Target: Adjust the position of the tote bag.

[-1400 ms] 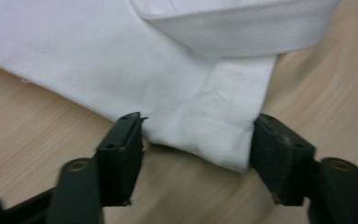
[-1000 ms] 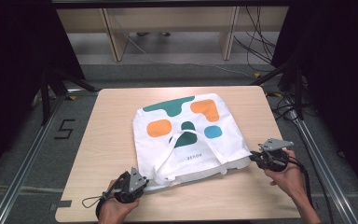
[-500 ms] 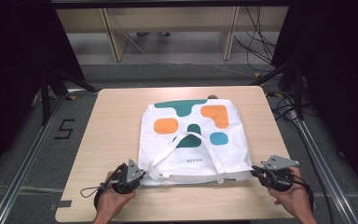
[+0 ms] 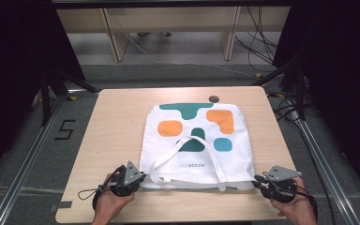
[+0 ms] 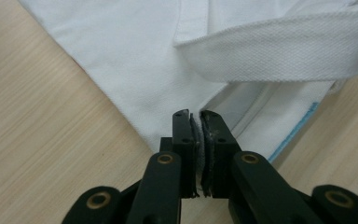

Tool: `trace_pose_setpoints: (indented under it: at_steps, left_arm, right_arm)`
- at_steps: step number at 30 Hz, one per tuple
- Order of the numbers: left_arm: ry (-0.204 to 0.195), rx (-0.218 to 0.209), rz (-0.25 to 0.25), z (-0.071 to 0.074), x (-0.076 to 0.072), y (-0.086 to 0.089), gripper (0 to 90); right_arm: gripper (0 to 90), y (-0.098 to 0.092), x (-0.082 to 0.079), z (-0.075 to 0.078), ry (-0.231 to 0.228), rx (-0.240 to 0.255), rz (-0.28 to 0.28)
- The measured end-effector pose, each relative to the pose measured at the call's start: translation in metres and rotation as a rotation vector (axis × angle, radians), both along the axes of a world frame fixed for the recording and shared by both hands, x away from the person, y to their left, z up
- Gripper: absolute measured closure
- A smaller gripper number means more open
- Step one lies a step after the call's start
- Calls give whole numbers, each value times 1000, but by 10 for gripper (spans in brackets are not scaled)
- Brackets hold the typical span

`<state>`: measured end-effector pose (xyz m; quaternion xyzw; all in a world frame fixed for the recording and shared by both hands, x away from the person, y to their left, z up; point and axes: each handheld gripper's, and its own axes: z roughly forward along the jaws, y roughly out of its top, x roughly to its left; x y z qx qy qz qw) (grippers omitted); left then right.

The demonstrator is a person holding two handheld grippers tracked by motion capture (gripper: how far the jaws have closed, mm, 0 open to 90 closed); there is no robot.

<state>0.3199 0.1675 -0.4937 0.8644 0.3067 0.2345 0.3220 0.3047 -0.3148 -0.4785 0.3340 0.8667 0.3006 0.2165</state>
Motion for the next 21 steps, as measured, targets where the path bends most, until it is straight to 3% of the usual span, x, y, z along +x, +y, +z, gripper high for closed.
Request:
trace_pose_setpoints:
  at_steps: [4,5,6,11,13,15,17,18,20,21]
  left_arm:
    - [11,6,6,1,0,0,834]
    - [4,-10,0,0,2,-1,835]
    - [8,4,1,2,2,-1,834]
    - [13,7,12,1,3,-2,831]
    - [6,-13,1,0,4,-2,827]
    - [9,-4,3,1,4,-2,821]
    - [23,-5,-1,1,6,-3,816]
    - [10,-12,-5,-1,8,-4,812]
    - [18,-18,-10,-2,8,-4,797]
    - [10,-12,-3,-2,9,-4,788]
  right_arm:
    - [605,4,4,-2,-17,7,2]
    - [575,8,6,-3,-32,4,20]
    - [569,10,7,-4,-36,-8,40]
    - [576,13,9,-2,-59,-20,22]
    - [586,13,11,0,-67,-38,44]
    - [594,15,13,2,-74,-41,61]
    - [604,19,11,2,-51,-25,47]
    - [614,21,17,3,-71,-62,82]
    - [629,23,18,2,-71,-69,106]
    - [651,25,16,1,-52,-61,82]
